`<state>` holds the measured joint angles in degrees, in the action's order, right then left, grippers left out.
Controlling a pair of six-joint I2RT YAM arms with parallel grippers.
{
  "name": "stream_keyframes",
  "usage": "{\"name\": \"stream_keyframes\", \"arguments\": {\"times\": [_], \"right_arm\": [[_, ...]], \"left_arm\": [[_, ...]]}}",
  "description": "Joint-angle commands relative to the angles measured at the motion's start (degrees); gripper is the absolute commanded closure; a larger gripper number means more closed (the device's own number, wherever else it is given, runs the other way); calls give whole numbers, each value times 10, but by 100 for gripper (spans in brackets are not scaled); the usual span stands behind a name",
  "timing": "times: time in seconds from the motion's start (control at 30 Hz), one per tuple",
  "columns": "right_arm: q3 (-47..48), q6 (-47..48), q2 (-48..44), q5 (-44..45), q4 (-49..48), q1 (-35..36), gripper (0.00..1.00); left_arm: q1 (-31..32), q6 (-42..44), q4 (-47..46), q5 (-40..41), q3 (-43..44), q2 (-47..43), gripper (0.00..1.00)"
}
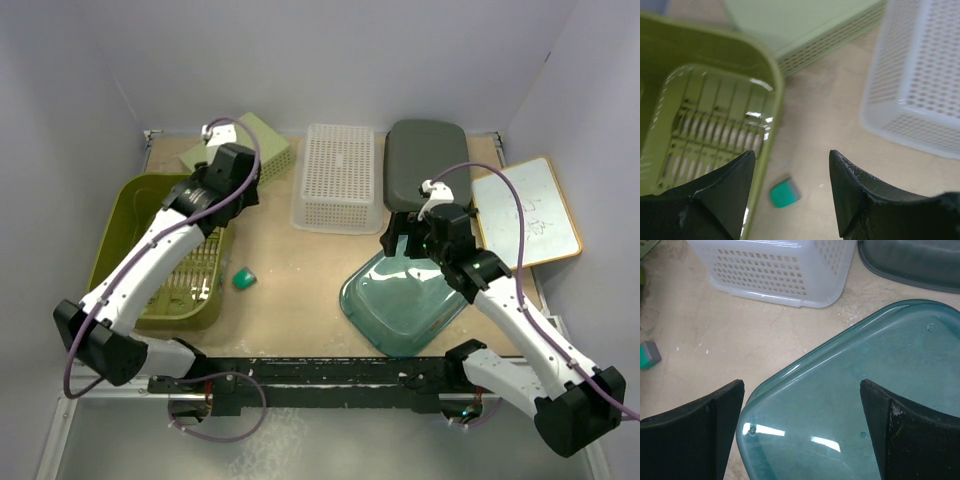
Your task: Turn the large container upside down
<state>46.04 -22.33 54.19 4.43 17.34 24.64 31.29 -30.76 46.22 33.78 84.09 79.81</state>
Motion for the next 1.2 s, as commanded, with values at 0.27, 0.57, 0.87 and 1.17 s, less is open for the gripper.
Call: {"name": "stream_keyframes", "arguments": {"times": [0.27, 0.57, 0.87, 1.17], "right_arm": [[0, 9, 18, -23, -37, -2, 0], [12, 4, 20, -22, -39, -2, 0], [10, -6, 30, -31, -48, -2, 0], [10, -17, 27, -34, -56, -2, 0]], "left_arm": [[-60, -54, 43, -43, -179, -24, 46], [-59, -33, 116, 35, -103, -40, 98], [-59, 15, 242, 45, 116, -54, 100], [-58, -28, 130, -282, 189, -99, 100]]}}
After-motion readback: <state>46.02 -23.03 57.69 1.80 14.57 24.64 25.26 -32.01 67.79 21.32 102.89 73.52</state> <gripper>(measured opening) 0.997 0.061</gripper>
